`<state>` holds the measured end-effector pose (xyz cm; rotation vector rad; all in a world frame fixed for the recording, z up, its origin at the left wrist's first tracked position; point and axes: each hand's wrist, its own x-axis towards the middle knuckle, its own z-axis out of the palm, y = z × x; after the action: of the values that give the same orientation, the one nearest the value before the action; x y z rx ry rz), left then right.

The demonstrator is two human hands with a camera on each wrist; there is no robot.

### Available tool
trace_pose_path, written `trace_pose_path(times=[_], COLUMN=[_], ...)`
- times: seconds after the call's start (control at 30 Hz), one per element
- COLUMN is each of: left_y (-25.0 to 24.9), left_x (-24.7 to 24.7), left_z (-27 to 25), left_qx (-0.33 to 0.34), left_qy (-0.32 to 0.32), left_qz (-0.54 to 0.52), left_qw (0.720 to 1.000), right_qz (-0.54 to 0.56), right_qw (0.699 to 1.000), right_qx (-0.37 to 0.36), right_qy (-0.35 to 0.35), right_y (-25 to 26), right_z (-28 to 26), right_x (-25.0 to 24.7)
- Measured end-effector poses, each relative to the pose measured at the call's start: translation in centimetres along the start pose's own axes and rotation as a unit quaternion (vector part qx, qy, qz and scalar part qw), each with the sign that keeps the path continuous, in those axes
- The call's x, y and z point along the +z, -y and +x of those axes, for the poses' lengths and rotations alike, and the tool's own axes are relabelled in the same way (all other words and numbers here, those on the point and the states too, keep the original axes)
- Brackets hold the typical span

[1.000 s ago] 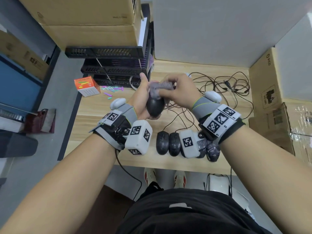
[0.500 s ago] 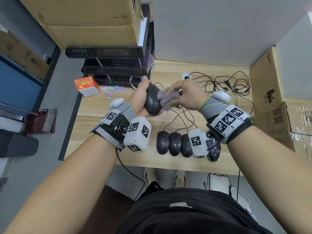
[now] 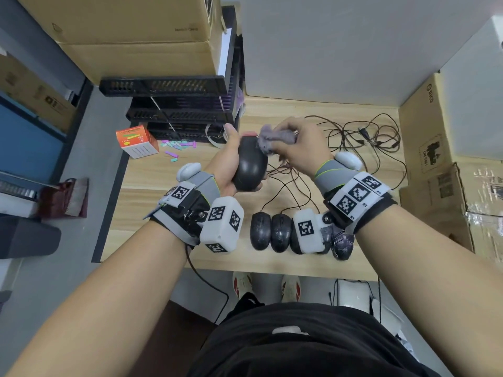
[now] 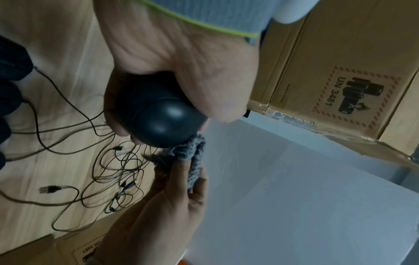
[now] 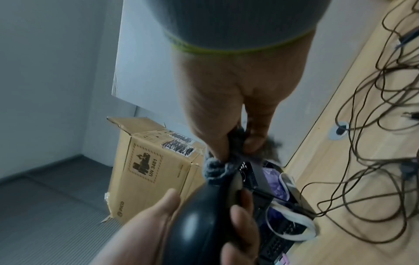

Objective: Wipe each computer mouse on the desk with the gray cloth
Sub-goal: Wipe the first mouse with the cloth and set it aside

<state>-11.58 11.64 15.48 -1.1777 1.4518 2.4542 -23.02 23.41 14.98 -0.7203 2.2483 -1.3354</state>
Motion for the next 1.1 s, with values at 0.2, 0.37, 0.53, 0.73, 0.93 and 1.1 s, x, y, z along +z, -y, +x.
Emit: trace_pose_path(times=[0.2,0.37,0.53,0.73,0.93,1.1], left_y=[-0.3,-0.3,-0.2,0.0,-0.2,0.0], left_x=[-0.1,0.1,0.3,0.3,-0.5,-0.1], left_z=[0.1,0.0,0.8,0.6,1.1,0.8], left_qx=[0.013,0.020,0.009,-0.008,-0.030,-0.021], left_qy=[-0.006,0.010,-0.002,-0.019,-0.030,-0.018], left_qz=[0.035,0.085,0.073,0.130,0.105,0.124], left_qw=[0.999,0.996,0.997,0.991,0.994,0.992], right_qz=[0.267,0.177,-0.023,-0.120,-0.108,-0.180], right_qw=[0.962,0.983,0.993,0.989,0.971,0.973], right_qx=[0.062,0.017,-0.079,-0.084,-0.113,-0.117], right_qy=[-0.006,0.041,0.090,0.030,0.181,0.090], right_y=[0.7,1.3,2.2,1.9,3.1,2.3], right_z=[0.1,0.0,-1.0,0.4,-0.9,0.4], right_x=[-0.7,-0.8,0.3,0.0,0.2,0.3])
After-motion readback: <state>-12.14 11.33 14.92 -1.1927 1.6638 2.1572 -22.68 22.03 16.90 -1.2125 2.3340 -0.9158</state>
